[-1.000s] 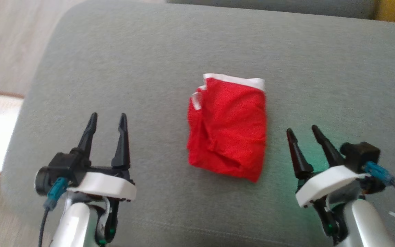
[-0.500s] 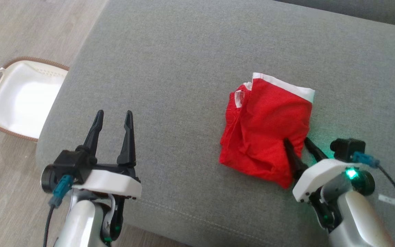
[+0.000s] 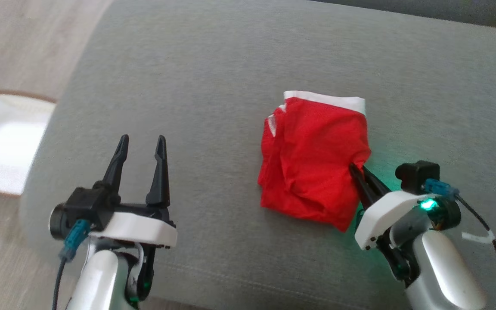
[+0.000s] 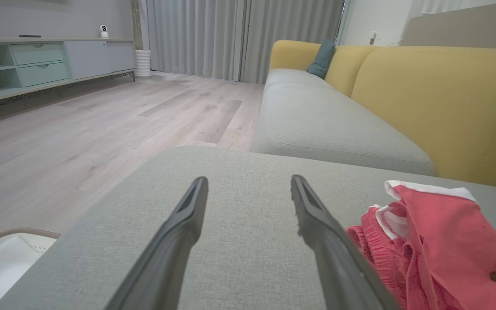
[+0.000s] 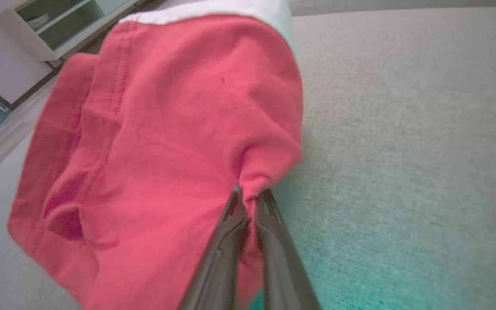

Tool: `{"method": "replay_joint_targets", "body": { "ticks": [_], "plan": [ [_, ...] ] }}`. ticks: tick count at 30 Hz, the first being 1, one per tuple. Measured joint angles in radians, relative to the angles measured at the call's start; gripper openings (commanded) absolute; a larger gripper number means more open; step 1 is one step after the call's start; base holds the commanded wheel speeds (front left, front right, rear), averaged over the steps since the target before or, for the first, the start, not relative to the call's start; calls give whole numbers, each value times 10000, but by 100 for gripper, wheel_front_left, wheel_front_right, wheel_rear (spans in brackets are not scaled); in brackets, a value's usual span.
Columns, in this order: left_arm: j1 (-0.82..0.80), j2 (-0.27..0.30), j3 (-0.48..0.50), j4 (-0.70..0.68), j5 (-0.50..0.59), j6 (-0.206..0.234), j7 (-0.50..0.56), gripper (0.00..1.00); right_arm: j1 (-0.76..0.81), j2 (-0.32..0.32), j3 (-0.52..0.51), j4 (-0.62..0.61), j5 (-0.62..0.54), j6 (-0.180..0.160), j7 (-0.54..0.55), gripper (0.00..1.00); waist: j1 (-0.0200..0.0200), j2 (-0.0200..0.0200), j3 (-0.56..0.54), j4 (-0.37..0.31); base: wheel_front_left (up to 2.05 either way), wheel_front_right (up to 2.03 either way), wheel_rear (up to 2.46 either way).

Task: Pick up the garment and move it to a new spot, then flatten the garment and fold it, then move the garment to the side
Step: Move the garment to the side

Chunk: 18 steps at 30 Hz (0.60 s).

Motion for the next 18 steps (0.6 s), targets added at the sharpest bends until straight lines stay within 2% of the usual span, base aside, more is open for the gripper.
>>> {"method": "replay_joint_targets", "body": {
  "ticks": [5, 11, 18],
  "plan": [
    [1, 15, 54, -94, 161, -98, -40, 100, 384, -414, 343, -803, -163, 0, 196, 0, 0, 0, -3, -894, 0, 0, 0],
    [-8, 63, 44, -161, 265, -242, -61, 100, 596, -963, 552, -1231, 169, 0, 485, 0, 0, 0, 11, -2291, 0, 0, 0],
    [-450, 117, -54, -251, 449, -372, -67, 100, 212, -1628, 744, -1198, 539, 0, 470, 0, 0, 0, 223, -3872, 0, 0, 0]
  ]
}}
